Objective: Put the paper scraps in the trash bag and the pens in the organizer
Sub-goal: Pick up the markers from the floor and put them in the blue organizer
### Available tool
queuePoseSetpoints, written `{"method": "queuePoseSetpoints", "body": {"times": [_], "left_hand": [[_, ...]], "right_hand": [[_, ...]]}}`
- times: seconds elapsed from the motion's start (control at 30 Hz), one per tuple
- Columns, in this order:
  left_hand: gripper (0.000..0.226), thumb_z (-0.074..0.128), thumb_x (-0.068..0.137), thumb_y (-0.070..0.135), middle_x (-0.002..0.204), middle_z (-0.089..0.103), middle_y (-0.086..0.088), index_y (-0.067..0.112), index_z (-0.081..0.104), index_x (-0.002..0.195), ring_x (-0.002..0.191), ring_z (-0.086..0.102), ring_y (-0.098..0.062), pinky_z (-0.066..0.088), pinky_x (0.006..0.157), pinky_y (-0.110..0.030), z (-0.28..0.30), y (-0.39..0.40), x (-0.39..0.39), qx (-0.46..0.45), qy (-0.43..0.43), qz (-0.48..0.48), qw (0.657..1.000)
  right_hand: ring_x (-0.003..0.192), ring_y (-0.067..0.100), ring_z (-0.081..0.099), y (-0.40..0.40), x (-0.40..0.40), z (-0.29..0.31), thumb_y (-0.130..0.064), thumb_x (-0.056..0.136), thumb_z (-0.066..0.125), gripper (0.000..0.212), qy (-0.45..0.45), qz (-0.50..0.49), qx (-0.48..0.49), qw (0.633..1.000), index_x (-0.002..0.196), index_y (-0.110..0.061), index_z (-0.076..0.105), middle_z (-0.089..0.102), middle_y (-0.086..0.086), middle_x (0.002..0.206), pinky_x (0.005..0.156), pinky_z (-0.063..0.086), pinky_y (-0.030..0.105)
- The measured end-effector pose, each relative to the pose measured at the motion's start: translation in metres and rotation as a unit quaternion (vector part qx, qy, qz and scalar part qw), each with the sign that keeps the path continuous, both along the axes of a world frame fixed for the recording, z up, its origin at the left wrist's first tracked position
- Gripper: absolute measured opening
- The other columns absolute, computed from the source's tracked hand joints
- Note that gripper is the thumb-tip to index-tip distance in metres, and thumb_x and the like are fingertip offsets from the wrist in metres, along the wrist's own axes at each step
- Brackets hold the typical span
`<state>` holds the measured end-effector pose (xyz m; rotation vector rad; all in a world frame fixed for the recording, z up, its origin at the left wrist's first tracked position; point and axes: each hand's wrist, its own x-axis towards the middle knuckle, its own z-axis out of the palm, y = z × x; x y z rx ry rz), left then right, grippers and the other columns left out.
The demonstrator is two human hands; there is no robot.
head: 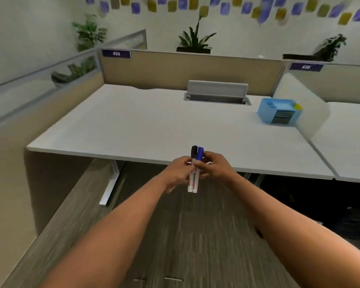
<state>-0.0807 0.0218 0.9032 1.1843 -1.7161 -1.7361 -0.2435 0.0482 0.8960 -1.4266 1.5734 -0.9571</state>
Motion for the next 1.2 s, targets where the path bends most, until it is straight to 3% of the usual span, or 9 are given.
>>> {"method": "queuePoseSetpoints", "body": {"times": [0.13,0.27,0.37,0.47,0.73,0.87,1.1,1.2], "left_hand": [[0.046,0.057,0.095,0.029,0.133,0.056,-0.005,0.025,0.044,0.138,0.118,0.058,-0.023,0.050,0.094,-0.037,0.004,-0.007,-0.053,-0.114,-0.064,-0.024,0.991],[0.042,0.051,0.099,0.030,0.132,0.058,-0.006,0.025,0.043,0.140,0.114,0.060,-0.023,0.050,0.089,-0.031,0.009,-0.008,-0.104,-0.217,-0.105,0.007,0.971],[0.041,0.049,0.099,0.034,0.127,0.061,-0.005,0.026,0.044,0.139,0.104,0.066,-0.020,0.054,0.092,-0.036,0.011,-0.016,-0.137,-0.222,-0.098,-0.028,0.970],[0.041,0.051,0.098,0.037,0.122,0.065,-0.003,0.026,0.046,0.137,0.095,0.068,-0.016,0.055,0.089,-0.037,0.013,-0.027,-0.166,-0.212,-0.094,-0.085,0.969],[0.043,0.050,0.099,0.036,0.132,0.058,-0.005,0.029,0.038,0.140,0.105,0.061,-0.018,0.052,0.077,-0.027,0.010,-0.072,-0.233,-0.227,-0.111,-0.170,0.953],[0.061,0.061,0.093,0.036,0.143,0.051,-0.007,0.033,0.029,0.145,0.116,0.058,-0.026,0.050,0.087,-0.030,0.007,-0.108,-0.262,-0.330,-0.165,-0.169,0.914],[0.034,0.051,0.098,0.029,0.114,0.064,0.001,0.031,0.040,0.130,0.085,0.063,-0.018,0.058,0.074,-0.035,-0.005,-0.184,-0.301,-0.520,-0.203,-0.124,0.820],[0.035,0.049,0.100,0.027,0.110,0.062,0.000,0.032,0.036,0.132,0.084,0.060,-0.016,0.058,0.073,-0.034,-0.006,-0.217,-0.317,-0.536,-0.194,-0.142,0.809]], "right_hand": [[0.084,0.012,0.069,-0.002,-0.044,0.009,-0.029,0.089,0.068,0.034,-0.030,-0.045,-0.005,0.999,0.119,-0.014,0.061,0.068,0.006,0.102,0.062,0.056,0.017],[0.094,0.022,0.069,-0.002,-0.088,0.017,-0.031,0.088,0.070,0.042,-0.040,-0.074,-0.010,0.996,0.124,-0.017,0.057,0.065,0.006,0.108,0.075,0.061,0.029],[0.089,0.020,0.069,-0.003,-0.123,0.028,-0.033,0.090,0.068,0.042,-0.043,-0.100,-0.021,0.994,0.126,-0.017,0.053,0.062,0.006,0.109,0.065,0.058,0.023],[0.086,0.019,0.066,-0.005,-0.158,0.036,-0.037,0.092,0.064,0.038,-0.001,-0.133,-0.043,0.990,0.127,-0.025,0.055,0.064,0.006,0.108,0.064,0.055,0.024],[0.073,0.013,0.065,-0.034,-0.229,0.048,-0.027,0.094,0.063,0.025,0.105,-0.135,-0.053,0.984,0.117,-0.017,0.065,0.066,0.001,0.095,0.057,0.051,0.016],[0.073,0.015,0.066,-0.063,-0.260,0.053,-0.024,0.093,0.063,0.021,0.093,-0.161,-0.049,0.981,0.113,-0.016,0.065,0.068,0.005,0.095,0.060,0.056,0.018],[0.079,0.017,0.071,-0.127,-0.303,0.061,-0.022,0.092,0.065,0.019,0.087,-0.138,-0.022,0.986,0.110,-0.015,0.064,0.068,0.005,0.098,0.067,0.060,0.022],[0.081,0.018,0.071,-0.155,-0.320,0.060,-0.023,0.091,0.067,0.020,0.090,-0.143,-0.028,0.985,0.109,-0.014,0.065,0.069,0.007,0.100,0.070,0.061,0.024]]}}
